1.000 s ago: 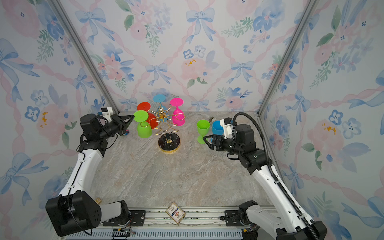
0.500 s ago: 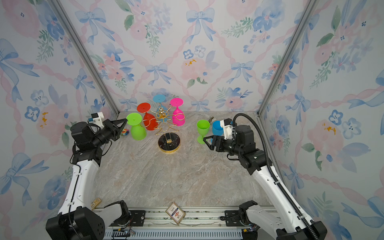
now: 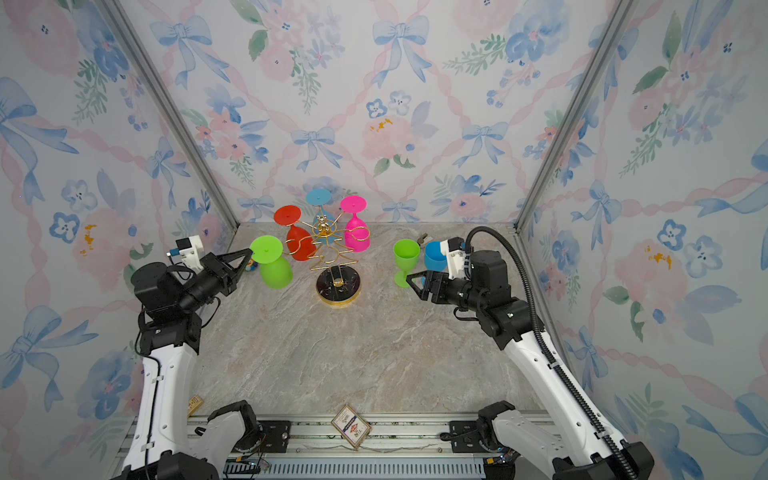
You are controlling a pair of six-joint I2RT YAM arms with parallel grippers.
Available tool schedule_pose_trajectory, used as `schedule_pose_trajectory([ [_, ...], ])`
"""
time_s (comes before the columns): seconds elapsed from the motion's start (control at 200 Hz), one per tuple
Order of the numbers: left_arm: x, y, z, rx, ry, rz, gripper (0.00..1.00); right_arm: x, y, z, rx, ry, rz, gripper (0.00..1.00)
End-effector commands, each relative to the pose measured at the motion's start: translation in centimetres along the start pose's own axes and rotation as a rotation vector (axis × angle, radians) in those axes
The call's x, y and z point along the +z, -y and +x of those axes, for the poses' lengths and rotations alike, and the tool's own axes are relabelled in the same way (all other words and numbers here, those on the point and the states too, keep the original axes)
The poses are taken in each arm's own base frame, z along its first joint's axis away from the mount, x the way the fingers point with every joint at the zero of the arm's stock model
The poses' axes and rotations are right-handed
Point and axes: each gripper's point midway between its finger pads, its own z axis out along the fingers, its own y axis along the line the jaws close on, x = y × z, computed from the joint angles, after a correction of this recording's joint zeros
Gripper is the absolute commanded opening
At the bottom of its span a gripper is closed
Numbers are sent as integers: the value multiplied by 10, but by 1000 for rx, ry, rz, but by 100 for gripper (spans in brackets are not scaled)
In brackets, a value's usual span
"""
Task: Take the wine glass off the wine glass rack
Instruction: 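Pull the lime green glass off the rack hook toward the robot with left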
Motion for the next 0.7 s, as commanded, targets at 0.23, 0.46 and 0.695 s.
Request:
schedule_pose_trajectory([
  [0.23, -8, -12, 34, -15, -68, 15, 0, 7, 3, -2, 22, -4, -4, 78],
  [0.46, 0, -8, 56, -26, -147, 39, 0, 9, 5, -3, 30, 0, 6, 79],
  [0.695, 13, -2, 85, -32, -255, 64, 0, 18, 10, -4, 65, 5, 6, 78],
])
